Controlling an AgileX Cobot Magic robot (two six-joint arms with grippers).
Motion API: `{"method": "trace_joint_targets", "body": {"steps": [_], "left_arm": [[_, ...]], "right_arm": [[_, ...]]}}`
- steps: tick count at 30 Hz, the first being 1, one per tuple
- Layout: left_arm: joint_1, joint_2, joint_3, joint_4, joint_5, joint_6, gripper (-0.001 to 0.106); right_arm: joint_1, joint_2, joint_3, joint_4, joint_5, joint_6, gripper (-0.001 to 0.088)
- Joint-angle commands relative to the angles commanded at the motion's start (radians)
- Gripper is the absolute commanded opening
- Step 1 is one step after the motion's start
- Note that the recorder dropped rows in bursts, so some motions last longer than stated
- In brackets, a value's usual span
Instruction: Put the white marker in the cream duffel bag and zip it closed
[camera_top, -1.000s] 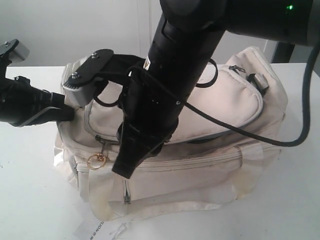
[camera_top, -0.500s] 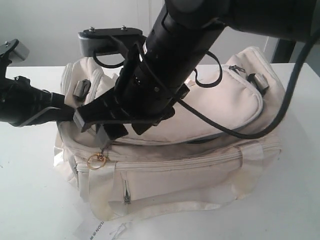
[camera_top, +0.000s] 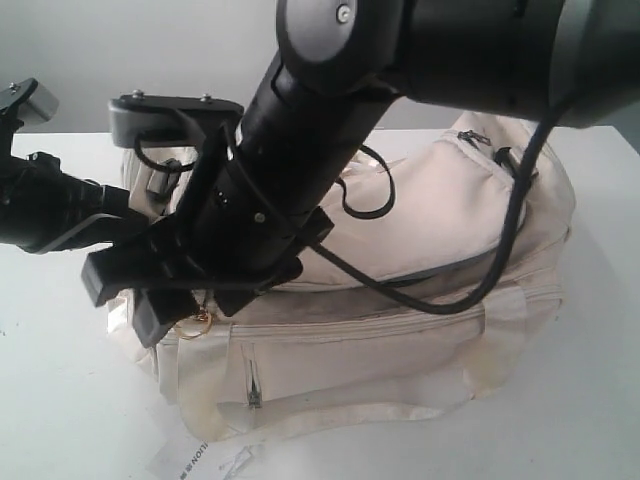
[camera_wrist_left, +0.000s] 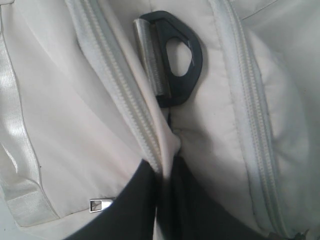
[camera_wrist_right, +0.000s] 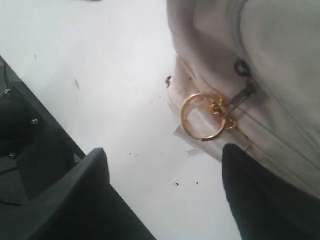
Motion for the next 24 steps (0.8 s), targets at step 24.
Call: {"method": "trace_joint_targets", "body": {"steps": [24], "left_arm": [[0.0, 0.0, 0.0, -0.002, 0.004, 0.002, 0.0]], "right_arm": [[0.004, 0.12, 0.0, -0.047, -0.11, 0.058, 0.0384]]}}
